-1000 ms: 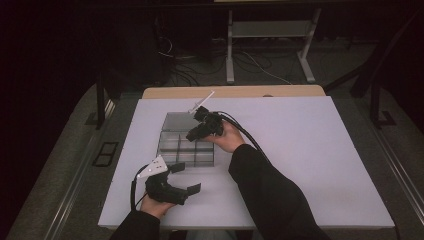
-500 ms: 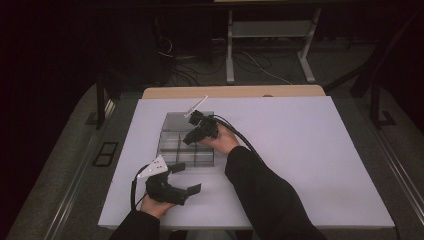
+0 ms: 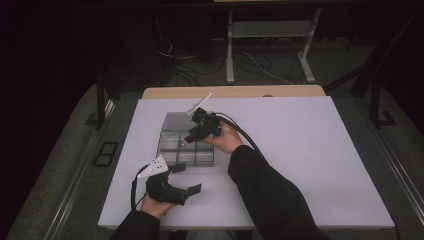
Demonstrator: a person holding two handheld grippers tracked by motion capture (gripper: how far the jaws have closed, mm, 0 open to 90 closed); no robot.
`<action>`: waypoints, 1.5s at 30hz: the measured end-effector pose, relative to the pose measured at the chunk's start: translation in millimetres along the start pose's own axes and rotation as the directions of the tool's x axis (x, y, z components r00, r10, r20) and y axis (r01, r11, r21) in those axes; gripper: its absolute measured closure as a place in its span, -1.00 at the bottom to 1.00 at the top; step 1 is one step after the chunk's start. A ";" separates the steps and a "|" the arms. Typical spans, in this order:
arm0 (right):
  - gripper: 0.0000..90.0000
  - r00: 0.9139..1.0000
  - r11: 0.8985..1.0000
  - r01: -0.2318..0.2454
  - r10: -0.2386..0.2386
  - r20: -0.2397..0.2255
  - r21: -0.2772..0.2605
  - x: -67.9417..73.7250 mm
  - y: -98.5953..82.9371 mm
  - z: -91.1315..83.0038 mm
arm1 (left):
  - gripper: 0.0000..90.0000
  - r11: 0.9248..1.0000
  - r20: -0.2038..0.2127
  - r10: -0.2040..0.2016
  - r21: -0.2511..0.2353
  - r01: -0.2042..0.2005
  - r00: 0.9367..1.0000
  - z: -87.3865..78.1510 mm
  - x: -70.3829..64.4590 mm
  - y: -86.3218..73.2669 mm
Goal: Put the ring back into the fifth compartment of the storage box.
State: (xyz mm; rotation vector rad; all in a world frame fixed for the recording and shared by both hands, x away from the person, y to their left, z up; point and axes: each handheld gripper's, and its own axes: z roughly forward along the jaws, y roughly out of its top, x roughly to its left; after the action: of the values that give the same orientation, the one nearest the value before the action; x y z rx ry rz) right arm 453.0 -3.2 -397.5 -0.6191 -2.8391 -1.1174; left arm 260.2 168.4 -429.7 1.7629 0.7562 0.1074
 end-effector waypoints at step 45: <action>-1.00 0.990 0.978 -0.113 0.126 0.064 -0.173 25.1 -89.1 -135.3 | -1.00 1.000 -0.009 -0.015 -0.002 0.015 1.000 0.2 2.2 -1.2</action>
State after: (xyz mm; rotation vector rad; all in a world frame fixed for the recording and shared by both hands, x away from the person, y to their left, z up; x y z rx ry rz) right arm 380.8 -142.8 -350.7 -0.8481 -2.7423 -1.3509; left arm 261.5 169.5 -431.4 1.7552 0.7758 0.1058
